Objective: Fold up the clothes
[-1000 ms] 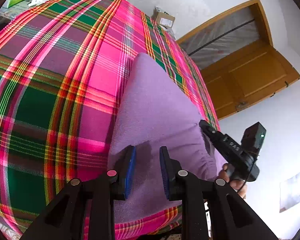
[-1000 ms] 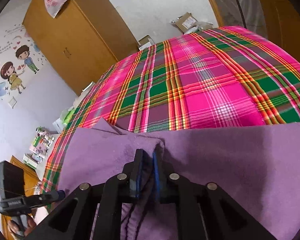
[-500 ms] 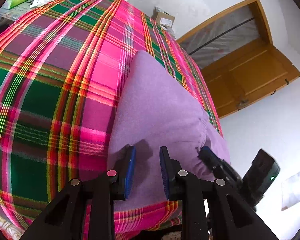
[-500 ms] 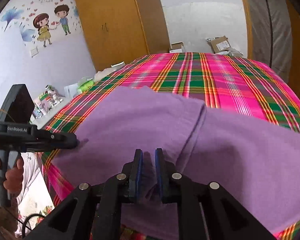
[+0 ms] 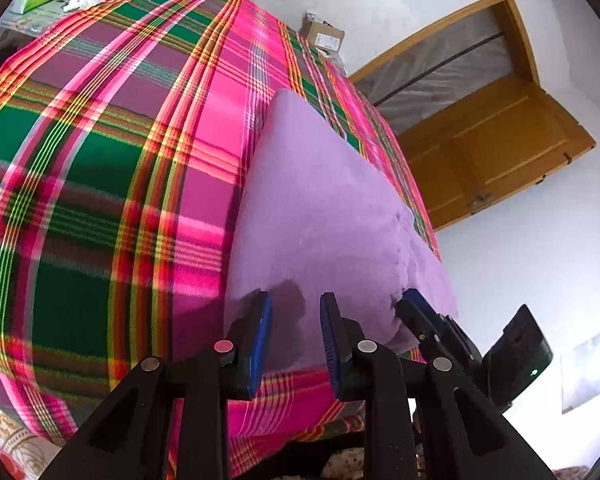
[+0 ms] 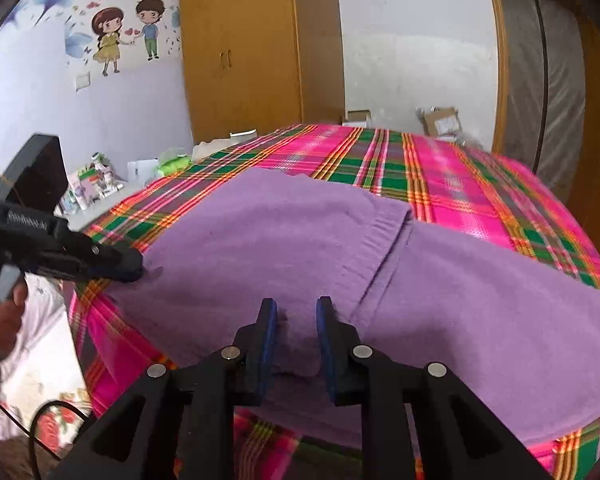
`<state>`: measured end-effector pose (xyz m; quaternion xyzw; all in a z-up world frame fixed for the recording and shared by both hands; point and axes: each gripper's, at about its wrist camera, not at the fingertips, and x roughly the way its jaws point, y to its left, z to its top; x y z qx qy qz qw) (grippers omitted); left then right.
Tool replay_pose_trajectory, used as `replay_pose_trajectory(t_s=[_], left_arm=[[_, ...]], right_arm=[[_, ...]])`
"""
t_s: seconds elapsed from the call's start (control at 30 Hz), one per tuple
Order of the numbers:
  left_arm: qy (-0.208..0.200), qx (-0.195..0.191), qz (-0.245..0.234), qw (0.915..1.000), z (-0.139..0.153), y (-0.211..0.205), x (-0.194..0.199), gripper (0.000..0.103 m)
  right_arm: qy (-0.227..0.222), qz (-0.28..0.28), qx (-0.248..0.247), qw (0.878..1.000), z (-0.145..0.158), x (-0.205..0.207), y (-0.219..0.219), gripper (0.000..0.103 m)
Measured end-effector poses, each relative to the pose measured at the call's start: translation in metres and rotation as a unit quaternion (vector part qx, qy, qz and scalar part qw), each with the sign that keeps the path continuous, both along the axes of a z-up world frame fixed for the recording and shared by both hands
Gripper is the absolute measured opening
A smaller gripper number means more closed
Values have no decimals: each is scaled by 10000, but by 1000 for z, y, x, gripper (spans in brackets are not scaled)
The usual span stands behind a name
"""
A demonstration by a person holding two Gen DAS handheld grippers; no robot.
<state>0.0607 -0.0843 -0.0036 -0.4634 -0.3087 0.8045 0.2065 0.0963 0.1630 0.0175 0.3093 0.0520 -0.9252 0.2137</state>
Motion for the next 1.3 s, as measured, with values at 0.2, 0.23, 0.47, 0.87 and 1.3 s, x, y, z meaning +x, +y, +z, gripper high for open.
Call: replay_pose_trajectory(t_s=[0.2, 0.23, 0.47, 0.87, 1.3], left_arm=[[55, 16, 5, 10000, 3, -10, 6, 25], [76, 33, 35, 10000, 3, -12, 7, 25], [-16, 5, 286, 9996, 1, -29, 5, 26], [-468, 408, 117, 9980, -14, -27, -16, 26], [-552, 1249, 46, 9906, -13, -32, -20, 27]], right_arm=[[87, 213, 42, 9997, 9, 7, -18, 22], [98, 256, 39, 9996, 11, 8, -21, 22], [81, 756, -31, 9971, 15, 15, -54, 33], [-214, 1471, 36, 9889, -12, 14, -117, 59], [559, 1146, 954, 9872, -24, 32, -151, 63]])
